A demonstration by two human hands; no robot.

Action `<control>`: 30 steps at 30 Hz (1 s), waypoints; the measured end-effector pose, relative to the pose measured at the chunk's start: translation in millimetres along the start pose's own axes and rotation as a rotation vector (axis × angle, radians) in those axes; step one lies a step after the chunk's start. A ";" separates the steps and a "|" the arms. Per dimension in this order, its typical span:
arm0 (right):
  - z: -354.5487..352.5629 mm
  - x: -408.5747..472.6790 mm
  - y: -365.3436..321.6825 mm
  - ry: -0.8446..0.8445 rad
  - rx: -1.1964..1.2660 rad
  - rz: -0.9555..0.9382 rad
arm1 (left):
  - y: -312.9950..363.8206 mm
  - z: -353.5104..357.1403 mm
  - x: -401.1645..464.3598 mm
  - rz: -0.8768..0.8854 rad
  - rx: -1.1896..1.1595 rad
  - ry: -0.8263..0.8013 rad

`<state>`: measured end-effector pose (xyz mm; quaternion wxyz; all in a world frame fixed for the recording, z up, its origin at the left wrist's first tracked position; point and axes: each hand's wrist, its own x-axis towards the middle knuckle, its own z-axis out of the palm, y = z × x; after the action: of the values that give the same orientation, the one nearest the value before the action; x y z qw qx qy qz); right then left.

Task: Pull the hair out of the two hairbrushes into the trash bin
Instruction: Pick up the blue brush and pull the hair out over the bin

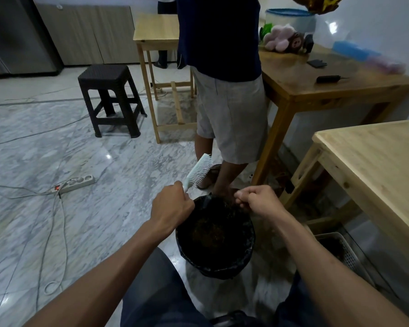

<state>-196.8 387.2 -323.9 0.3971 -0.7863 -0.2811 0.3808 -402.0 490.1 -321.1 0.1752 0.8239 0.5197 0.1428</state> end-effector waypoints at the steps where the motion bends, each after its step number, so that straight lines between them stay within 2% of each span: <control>1: 0.9 -0.3 0.4 -0.069 -0.102 -0.008 | 0.2 0.2 -0.6 0.011 -0.003 0.002; 3: 5.3 -1.0 -2.3 -0.161 -0.248 -0.029 | 2.5 1.8 -1.8 0.040 -0.010 0.002; 5: 12.0 -0.5 -7.7 -0.155 -0.230 -0.064 | 5.0 3.0 -3.3 0.068 -0.023 -0.002; 8: 20.2 -0.9 -16.5 -0.120 -0.030 -0.132 | 7.4 3.6 -6.5 0.121 -0.015 0.009; 11: 22.5 -0.5 -22.8 -0.196 0.263 -0.116 | 8.9 4.3 -8.4 0.192 0.001 0.034; 15: 24.9 -2.0 -22.1 -0.277 0.305 -0.107 | 7.5 6.7 -8.4 0.251 -0.011 0.060; 19: 21.6 -0.7 -14.9 -0.176 0.380 -0.096 | 5.2 8.3 -8.8 0.270 -0.084 0.016; 24: 17.1 -2.5 -10.2 -0.044 0.265 -0.128 | 8.3 8.6 -9.7 0.274 -0.133 -0.066; 27: 11.0 -1.1 -7.9 0.024 0.133 -0.141 | 2.9 9.7 -5.3 0.162 -0.075 -0.052; 30: 7.5 2.3 -1.1 -0.009 -0.009 -0.110 | -4.1 8.2 -1.8 0.083 -0.033 -0.046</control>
<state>-201.9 392.5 -326.8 0.4126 -0.7698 -0.3271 0.3606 -402.6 488.9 -330.3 0.1946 0.8449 0.4783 0.1398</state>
